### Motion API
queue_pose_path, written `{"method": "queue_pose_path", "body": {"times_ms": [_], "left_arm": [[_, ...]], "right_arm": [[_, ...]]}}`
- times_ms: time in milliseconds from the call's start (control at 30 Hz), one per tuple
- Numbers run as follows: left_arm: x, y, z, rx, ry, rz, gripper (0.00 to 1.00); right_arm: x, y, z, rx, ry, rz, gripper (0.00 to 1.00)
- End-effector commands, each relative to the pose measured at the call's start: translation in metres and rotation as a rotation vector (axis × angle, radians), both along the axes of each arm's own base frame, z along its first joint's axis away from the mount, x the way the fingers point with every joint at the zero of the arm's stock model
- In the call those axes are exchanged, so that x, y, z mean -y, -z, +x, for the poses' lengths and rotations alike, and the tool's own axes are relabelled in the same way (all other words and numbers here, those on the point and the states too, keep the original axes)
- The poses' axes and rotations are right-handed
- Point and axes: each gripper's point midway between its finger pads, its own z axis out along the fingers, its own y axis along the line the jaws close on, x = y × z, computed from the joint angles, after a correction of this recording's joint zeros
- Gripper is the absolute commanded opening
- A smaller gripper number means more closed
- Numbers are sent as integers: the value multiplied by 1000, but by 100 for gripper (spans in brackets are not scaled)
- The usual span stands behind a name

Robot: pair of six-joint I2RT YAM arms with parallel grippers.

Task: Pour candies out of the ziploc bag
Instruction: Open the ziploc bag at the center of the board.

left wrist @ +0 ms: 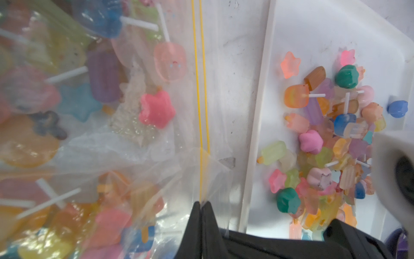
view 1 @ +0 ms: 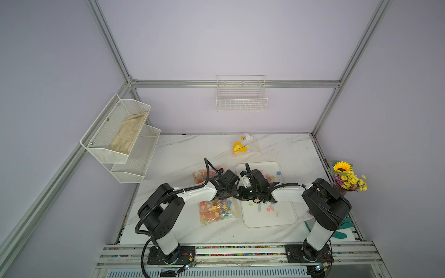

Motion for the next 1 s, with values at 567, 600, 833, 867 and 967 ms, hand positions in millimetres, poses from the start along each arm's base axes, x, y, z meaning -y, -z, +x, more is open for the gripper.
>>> {"method": "queue_pose_path", "body": {"times_ms": [567, 600, 833, 867, 967], "left_arm": [[-37, -23, -23, 82, -45, -25, 0], [-40, -23, -24, 82, -54, -23, 0], [-53, -30, -29, 102, -94, -26, 0], [-53, -31, -29, 104, -98, -30, 0], [-48, -35, -25, 115, -88, -55, 0]], "right_arm": [[20, 30, 13, -41, 143, -157, 0], [21, 30, 14, -42, 150, -161, 0], [21, 26, 17, -35, 170, -151, 0], [19, 24, 16, -32, 161, -142, 0], [8, 15, 12, -21, 109, -74, 0]]}}
